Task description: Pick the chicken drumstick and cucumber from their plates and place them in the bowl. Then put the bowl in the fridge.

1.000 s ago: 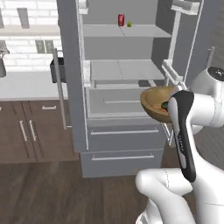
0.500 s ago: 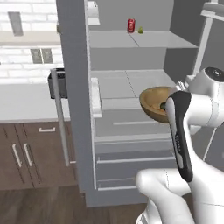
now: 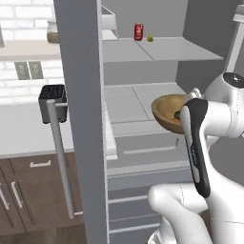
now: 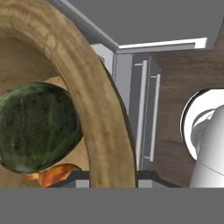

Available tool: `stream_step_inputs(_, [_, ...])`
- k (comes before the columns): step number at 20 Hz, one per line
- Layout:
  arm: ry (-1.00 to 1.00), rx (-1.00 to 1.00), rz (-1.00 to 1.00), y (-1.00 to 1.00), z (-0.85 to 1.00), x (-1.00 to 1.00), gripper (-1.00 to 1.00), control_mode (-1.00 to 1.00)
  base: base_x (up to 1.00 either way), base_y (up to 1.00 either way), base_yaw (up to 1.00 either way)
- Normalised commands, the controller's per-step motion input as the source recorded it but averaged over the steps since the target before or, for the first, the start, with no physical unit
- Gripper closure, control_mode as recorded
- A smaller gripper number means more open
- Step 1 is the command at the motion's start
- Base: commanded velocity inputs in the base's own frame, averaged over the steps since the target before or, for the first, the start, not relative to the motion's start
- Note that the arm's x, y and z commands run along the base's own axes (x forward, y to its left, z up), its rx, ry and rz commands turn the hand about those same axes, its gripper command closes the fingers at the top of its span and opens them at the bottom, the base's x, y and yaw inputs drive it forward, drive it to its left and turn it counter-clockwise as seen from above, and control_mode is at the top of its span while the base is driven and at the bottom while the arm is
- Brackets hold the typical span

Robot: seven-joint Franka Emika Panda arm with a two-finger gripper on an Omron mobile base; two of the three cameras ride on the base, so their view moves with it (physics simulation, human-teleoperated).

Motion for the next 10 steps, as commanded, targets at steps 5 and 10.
stream_step_inputs(5, [0.0, 0.0, 0.0, 0.0, 0.0, 0.0, 1.0, 1.0, 0.48, 0.0, -0.04])
stream_step_inputs(10, [0.01, 0.0, 0.0, 0.0, 0.0, 0.22, 1.0, -1.0, 0.31, 0.0, -0.01])
